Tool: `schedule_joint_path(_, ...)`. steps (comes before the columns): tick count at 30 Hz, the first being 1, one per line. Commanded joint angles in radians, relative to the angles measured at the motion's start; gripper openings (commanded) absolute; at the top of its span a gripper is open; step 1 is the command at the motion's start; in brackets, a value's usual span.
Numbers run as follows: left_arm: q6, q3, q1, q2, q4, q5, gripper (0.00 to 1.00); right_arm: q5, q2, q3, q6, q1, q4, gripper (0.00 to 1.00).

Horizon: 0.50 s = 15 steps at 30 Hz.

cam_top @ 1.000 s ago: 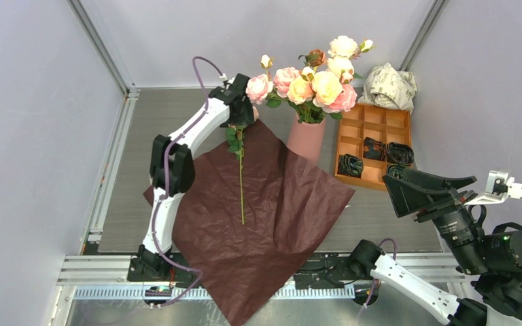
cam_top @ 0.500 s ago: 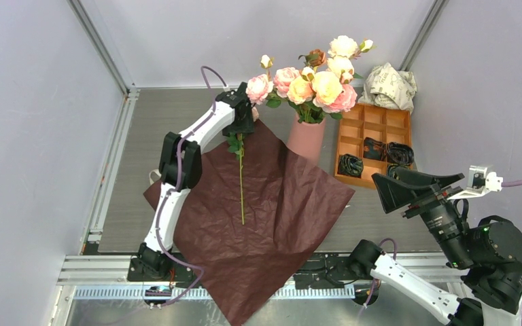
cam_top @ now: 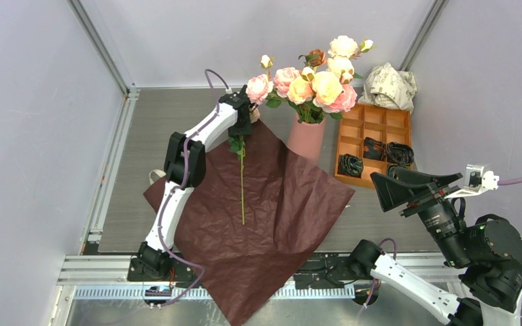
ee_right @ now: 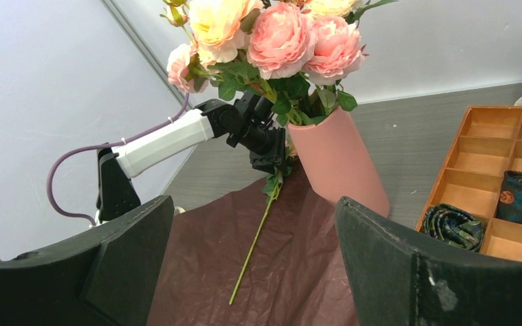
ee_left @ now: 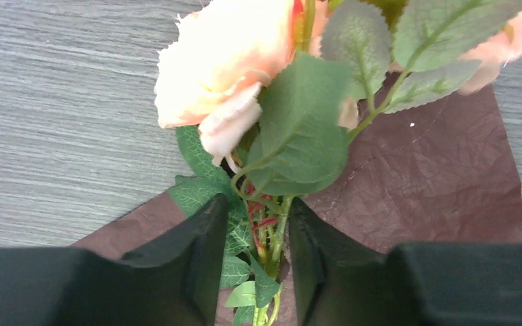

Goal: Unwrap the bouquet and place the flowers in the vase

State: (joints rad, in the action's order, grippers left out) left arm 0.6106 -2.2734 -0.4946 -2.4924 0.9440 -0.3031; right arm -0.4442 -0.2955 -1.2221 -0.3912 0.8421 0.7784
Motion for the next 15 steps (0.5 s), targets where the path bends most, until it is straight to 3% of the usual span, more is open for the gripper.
schedule_joint_path(1, -0.01, -0.041, 0.01, -0.006, -0.004, -0.004, 0.35, -0.024, -0.017, 0.006, 0.003, 0.002, -0.051, 0.93)
schedule_joint_path(9, -0.009, -0.04, 0.016, -0.023, 0.0, 0.009, 0.17, -0.03, -0.018, 0.005, -0.002, 0.003, -0.05, 0.94)
schedule_joint_path(13, -0.008, -0.031, 0.021, -0.015, 0.003, 0.009, 0.01, -0.034, -0.016, 0.007, -0.01, 0.003, -0.048, 0.94)
schedule_joint_path(15, -0.009, -0.014, 0.023, 0.001, 0.0, 0.001, 0.0, -0.036, -0.014, 0.012, -0.014, 0.002, -0.049, 0.94)
